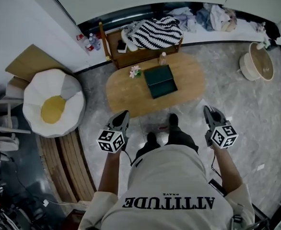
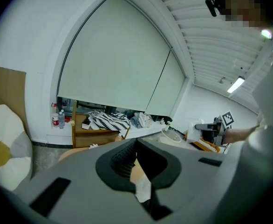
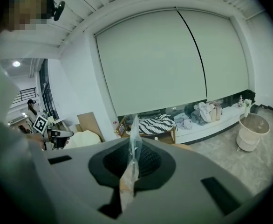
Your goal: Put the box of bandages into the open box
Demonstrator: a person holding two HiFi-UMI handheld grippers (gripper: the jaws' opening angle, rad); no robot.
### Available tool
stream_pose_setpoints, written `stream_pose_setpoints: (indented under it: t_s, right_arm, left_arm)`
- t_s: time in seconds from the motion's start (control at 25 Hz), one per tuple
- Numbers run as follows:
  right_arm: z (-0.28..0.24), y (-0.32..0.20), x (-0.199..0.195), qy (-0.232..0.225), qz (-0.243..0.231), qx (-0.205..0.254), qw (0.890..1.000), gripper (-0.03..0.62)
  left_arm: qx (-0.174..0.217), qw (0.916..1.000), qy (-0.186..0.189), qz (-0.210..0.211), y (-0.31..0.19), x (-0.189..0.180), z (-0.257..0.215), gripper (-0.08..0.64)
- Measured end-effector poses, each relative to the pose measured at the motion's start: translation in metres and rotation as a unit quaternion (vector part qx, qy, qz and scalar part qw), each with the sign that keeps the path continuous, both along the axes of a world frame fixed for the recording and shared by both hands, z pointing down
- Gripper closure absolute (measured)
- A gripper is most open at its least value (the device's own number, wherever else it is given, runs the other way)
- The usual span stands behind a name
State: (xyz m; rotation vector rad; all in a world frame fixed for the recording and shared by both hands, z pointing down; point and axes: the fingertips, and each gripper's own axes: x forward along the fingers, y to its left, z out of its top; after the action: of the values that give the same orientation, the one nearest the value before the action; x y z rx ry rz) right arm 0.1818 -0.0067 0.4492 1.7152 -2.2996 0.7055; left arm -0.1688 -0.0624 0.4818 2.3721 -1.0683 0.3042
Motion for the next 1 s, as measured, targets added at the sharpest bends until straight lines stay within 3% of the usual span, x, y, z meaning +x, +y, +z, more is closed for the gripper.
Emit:
stream_pose_setpoints:
  t_s: [0.52, 1.0]
  right_arm:
    - [0.017, -0.095, 0.042, -0.010, -0.115, -0.034, 0.993, 0.565]
    - [0.081, -0.163, 0.071, -0.025, -0.189, -0.082, 0.978, 0.565]
  left_arm:
    - [-0.010, 0.9976, -0.009, -0.068, -0.045, 0.070, 0.005, 0.538]
    - [-0.029, 0.9910, -0.035, -0.126, -0.058, 0.117, 0.045, 0.538]
